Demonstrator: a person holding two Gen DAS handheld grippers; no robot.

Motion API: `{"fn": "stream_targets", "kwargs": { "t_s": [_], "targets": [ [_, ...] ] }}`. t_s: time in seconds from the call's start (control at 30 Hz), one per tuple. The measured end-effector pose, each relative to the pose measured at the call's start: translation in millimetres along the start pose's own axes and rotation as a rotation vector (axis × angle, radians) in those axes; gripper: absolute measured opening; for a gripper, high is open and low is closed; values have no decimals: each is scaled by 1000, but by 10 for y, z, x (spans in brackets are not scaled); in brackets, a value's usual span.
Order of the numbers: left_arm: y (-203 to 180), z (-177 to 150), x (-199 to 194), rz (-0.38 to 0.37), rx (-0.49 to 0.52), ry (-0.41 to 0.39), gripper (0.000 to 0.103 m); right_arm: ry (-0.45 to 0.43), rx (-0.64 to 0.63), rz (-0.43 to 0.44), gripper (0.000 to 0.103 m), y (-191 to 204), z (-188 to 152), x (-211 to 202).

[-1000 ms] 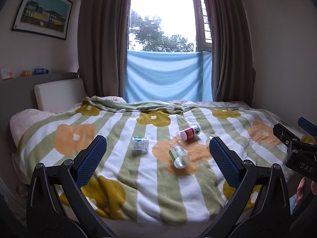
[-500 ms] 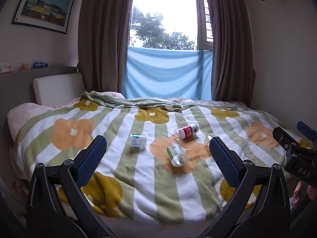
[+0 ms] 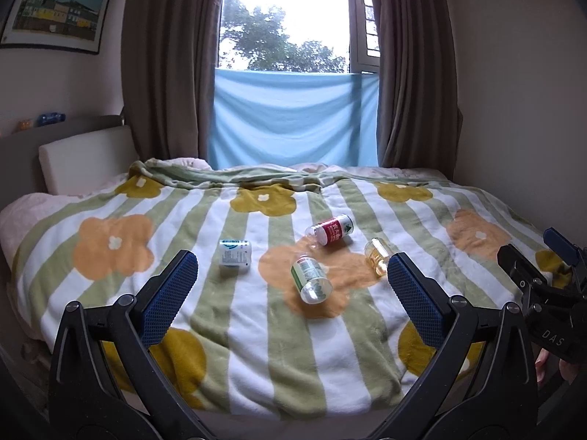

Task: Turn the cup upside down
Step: 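Lower the left gripper onto the orange-labelled clear bottle and close on it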

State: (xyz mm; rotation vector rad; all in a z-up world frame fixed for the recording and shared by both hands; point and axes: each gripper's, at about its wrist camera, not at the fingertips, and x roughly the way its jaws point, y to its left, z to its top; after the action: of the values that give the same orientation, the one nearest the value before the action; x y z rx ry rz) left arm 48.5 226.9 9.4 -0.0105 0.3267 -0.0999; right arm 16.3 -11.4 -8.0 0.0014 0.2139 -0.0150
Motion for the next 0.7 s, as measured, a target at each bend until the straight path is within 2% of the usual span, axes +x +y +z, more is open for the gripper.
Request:
{"fn": "stream_targets", "kwargs": {
  "t_s": [0.13,0.3,0.47,0.6,0.7],
  "targets": [
    [-228,162,415,-52,58,59,103,38,-16,-11,103,-103,-72,221],
    [-646,331,1146,-111,151,154,103,82,-49,-23,103,-229,-220,516],
    [-1076,389,2096,-196,174,299,103,114,-53,-24,103,-377,-388,751],
    [-1426,355,2893,-203,207,426,103,132,-37,-36,103,-512,-551,876],
    [-1595,255,3460,-211,176,557,103,166,-12,-41,103,-629,-680,1004]
  ]
}}
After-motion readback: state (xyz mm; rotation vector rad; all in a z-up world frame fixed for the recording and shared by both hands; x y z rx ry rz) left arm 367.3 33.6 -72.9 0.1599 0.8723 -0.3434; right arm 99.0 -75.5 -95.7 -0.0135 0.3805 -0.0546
